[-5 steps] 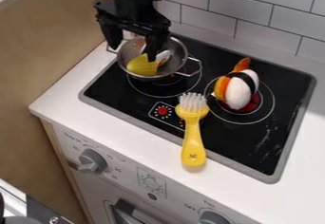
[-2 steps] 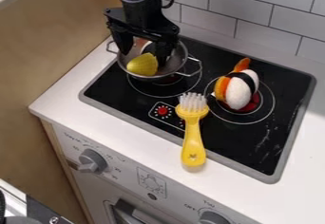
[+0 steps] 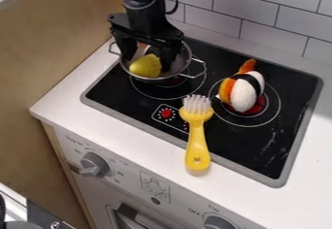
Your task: Move the yellow object to bottom right of the burner
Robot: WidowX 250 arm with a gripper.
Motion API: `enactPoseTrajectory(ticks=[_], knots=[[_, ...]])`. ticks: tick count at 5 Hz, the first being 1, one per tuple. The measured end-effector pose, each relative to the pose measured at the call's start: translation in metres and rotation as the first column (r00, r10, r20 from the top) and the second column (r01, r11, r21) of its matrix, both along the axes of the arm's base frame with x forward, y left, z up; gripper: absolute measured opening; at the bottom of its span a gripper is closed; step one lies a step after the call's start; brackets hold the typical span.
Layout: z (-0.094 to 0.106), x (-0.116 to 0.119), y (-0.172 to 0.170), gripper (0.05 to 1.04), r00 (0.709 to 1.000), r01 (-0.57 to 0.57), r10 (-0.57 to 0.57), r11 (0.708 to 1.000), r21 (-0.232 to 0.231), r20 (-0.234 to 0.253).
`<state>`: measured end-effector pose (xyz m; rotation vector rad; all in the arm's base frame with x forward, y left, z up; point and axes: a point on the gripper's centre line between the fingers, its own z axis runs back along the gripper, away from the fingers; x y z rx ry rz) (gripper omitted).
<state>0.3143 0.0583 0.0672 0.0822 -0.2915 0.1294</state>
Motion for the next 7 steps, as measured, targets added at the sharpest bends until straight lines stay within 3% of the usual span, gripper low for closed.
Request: enactPoseTrajectory(ticks=[1,2,3,5,6,7], knots=[[-0.002,-0.002,-0.005,0.948,1.0,-0.017,0.017,1.0,-0.025,-0.005],[-0.003,-0.007,-0.008,0.677,0.998,-0.041,0.039,0.998,-0.041,-0.044],[0.002,-0.008,-0.009,0.49,0.996,-0.049,0.045,0.997,-0.051,-0.075],[0.016,-0.008,-0.009,0.49,0.989,-0.069,0.061,0.996,-0.058,-0.137],[0.026,-0.014,-0.01,0.49,0.978,-0.082,0.074,0.996,-0.031,-0.194],[0.05,-0.026,-0.017,0.49,0.968,-0.109,0.107,0.994,0.003,-0.229]])
